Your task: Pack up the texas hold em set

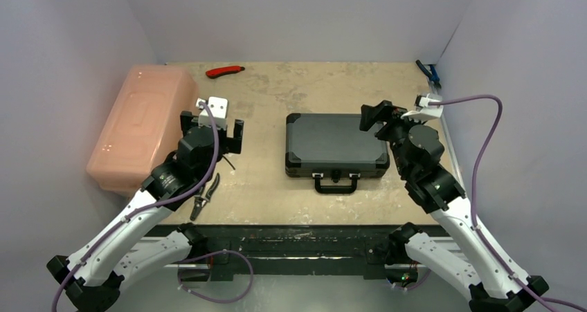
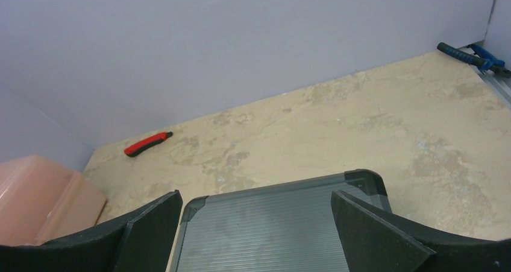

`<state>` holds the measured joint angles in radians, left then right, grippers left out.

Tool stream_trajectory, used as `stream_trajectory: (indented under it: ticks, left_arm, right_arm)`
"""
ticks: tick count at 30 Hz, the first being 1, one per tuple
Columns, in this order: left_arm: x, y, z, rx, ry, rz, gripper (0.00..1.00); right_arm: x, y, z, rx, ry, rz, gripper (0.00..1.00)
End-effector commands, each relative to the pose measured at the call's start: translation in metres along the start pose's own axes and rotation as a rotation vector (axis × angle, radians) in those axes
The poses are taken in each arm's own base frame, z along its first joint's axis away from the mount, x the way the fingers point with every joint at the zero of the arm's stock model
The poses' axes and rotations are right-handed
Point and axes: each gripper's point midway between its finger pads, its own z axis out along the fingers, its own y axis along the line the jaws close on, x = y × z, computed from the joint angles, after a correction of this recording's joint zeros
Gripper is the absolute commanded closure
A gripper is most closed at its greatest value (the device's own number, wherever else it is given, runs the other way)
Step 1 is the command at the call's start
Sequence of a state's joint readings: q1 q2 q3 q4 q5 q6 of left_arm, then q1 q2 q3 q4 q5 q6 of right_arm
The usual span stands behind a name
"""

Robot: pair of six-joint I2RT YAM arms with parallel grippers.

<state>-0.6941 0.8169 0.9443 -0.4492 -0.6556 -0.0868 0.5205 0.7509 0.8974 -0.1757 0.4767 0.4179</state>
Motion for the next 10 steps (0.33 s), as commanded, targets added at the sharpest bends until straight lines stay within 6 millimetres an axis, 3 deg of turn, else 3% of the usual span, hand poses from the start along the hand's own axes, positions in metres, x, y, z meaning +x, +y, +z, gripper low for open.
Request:
stream_trajectory:
  ticks: [1, 10]
  left_arm:
    - [-0.0086, -0.0003, 0.0021, 0.005, -0.034, -0.020, 0.00]
    - [-0.0079, -0.0001, 0.0032, 0.005, -0.031, -0.015, 0.00]
  right_arm:
    - [-0.0072, 0.0035, 0.0026, -0.017, -0.037, -0.007, 0.01]
    - [-0.0164, 0.0017, -0.0017, -0.016, -0.074, -0.004, 0.01]
